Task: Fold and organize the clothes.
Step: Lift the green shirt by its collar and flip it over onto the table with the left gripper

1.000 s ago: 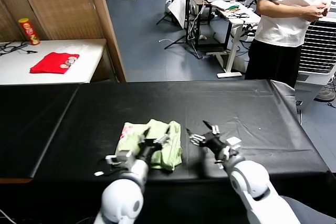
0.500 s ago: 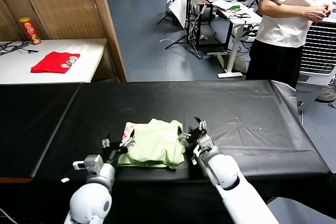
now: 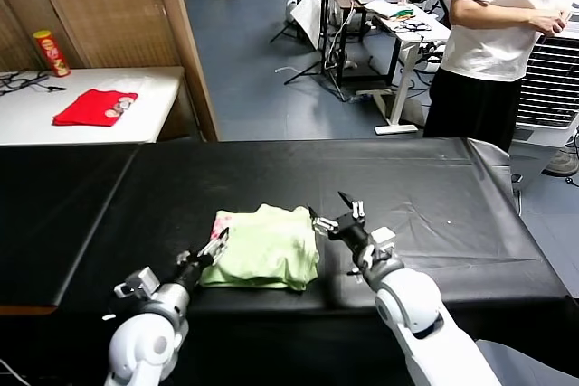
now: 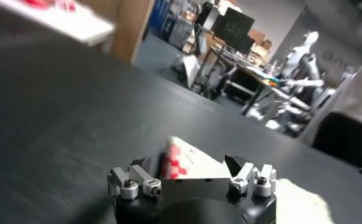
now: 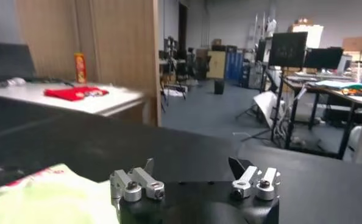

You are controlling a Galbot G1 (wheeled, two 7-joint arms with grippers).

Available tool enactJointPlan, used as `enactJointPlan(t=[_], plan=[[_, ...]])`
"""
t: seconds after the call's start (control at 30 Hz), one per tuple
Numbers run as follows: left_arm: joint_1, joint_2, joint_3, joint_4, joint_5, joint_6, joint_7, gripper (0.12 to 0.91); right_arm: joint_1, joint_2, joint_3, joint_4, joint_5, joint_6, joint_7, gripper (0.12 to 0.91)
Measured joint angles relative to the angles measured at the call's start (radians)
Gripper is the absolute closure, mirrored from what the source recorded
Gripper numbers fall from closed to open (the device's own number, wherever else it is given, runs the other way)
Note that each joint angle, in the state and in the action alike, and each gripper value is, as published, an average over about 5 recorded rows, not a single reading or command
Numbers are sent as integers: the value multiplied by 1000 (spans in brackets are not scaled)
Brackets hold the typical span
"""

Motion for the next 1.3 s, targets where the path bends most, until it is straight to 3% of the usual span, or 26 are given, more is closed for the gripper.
enactJointPlan(t=[0.17,0.27,0.47,0.6,0.7,0.97,1.3], plan=[[-7,-14,-8,23,-60,3,0,234,-20,-8,9,34,7,1,-1,227],[-9,-17,-12,34,-75,0,-1,292,-28,-13,14,46,8,1,-1,227],[-11,-19,-9,27,-83,-1,-3,603,-32,-8,19,47,3,3,0,227],[-15,-22,-1,19,-25,-5,-6,823,-43,-2,25,53,-13,2,6,227],[-15,-18,4,15,49,-19,-6,893,-52,-3,32,55,-43,-10,22,227],[7,55,-21,-18,284,-35,-11,896,-60,-1,56,40,-76,-39,53,227],[34,299,-142,-38,435,-43,-13,896,-49,-5,81,14,-93,-39,51,227]])
